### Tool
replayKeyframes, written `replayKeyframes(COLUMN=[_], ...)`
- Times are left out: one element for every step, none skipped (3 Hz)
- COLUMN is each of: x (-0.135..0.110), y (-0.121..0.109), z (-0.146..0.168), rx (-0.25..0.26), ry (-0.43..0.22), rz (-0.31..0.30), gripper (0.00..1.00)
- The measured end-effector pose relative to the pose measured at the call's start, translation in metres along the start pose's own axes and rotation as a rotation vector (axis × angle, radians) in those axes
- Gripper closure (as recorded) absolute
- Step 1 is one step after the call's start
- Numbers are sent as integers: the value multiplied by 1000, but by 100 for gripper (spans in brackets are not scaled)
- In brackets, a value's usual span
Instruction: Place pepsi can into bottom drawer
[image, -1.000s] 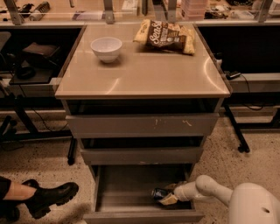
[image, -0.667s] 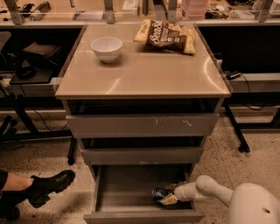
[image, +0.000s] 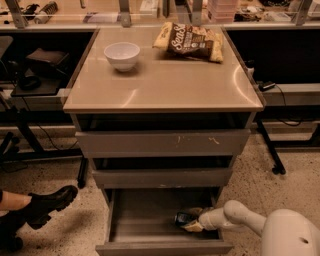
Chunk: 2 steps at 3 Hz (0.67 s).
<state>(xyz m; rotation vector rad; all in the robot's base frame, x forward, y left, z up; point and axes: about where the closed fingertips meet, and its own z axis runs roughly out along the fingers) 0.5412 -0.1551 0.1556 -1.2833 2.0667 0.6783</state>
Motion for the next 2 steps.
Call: replayKeyframes(x=[0, 0], y=[0, 0], z=[0, 0], rx=[0, 0], ry=[0, 0], rz=[0, 0], gripper=[0, 0])
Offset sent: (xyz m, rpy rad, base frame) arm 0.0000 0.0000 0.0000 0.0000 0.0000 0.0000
